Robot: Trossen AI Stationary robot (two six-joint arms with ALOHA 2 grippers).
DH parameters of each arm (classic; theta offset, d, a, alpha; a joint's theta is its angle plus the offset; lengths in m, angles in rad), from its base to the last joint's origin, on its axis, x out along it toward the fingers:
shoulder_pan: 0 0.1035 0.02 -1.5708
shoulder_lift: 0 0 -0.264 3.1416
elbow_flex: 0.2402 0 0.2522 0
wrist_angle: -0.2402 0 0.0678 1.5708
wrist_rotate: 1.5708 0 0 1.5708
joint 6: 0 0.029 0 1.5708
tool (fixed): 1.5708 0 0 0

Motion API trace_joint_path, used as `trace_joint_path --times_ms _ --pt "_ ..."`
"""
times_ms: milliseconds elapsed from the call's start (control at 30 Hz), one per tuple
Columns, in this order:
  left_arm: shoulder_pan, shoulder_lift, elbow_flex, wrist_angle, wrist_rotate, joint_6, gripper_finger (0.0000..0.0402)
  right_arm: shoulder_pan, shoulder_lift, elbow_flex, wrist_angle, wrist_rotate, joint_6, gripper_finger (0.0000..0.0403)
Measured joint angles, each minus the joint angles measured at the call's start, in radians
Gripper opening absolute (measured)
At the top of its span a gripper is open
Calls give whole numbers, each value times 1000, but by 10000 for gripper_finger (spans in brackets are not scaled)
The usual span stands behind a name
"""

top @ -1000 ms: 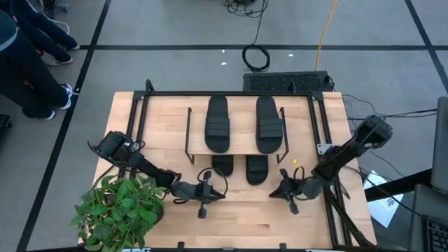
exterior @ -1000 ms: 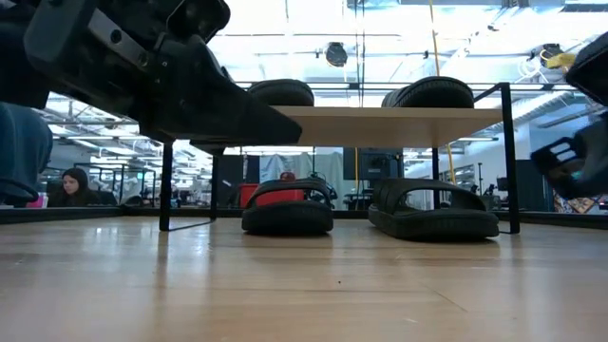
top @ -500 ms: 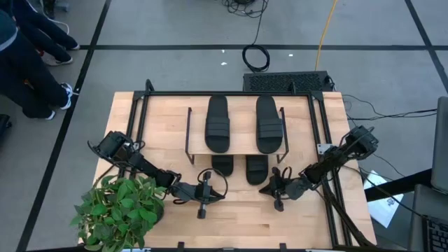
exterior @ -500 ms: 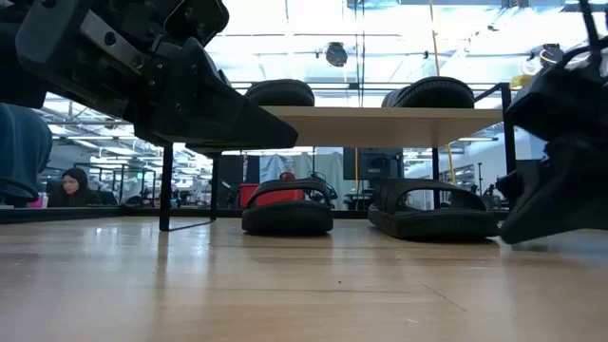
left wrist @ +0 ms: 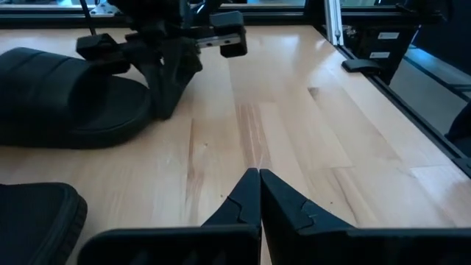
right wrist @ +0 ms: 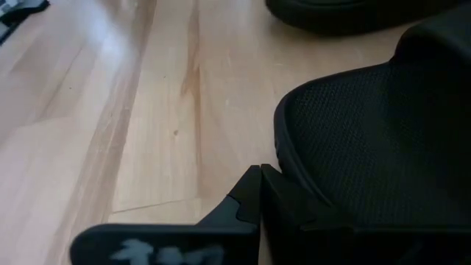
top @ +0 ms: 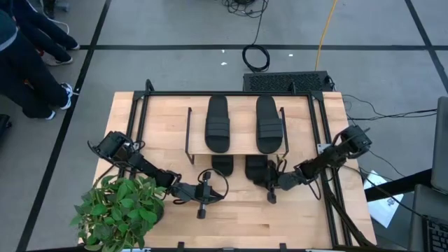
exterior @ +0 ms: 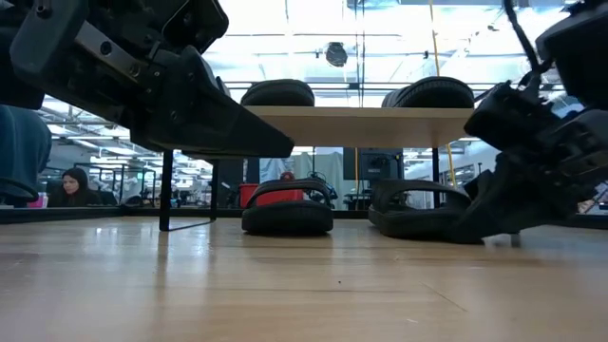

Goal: Pick and place slides into the shelf
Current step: Adjust the slides under the shelf

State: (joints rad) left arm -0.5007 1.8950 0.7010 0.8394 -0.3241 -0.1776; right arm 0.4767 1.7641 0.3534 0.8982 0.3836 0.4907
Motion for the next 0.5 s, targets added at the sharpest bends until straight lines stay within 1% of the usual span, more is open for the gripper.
trace_joint_path --times_ms 167,367,433,500 --pt "1 0 0 -2 0 0 1 -42 -1 0 3 -50 -3 0" --pt "1 0 0 -3 0 2 1 -71 -1 -1 1 -52 -3 0" --pt "1 0 0 -3 0 16 1 -71 -1 -2 11 -61 -32 0" --pt "1 0 0 -3 0 36 1 -66 -9 -4 38 -120 -94 0"
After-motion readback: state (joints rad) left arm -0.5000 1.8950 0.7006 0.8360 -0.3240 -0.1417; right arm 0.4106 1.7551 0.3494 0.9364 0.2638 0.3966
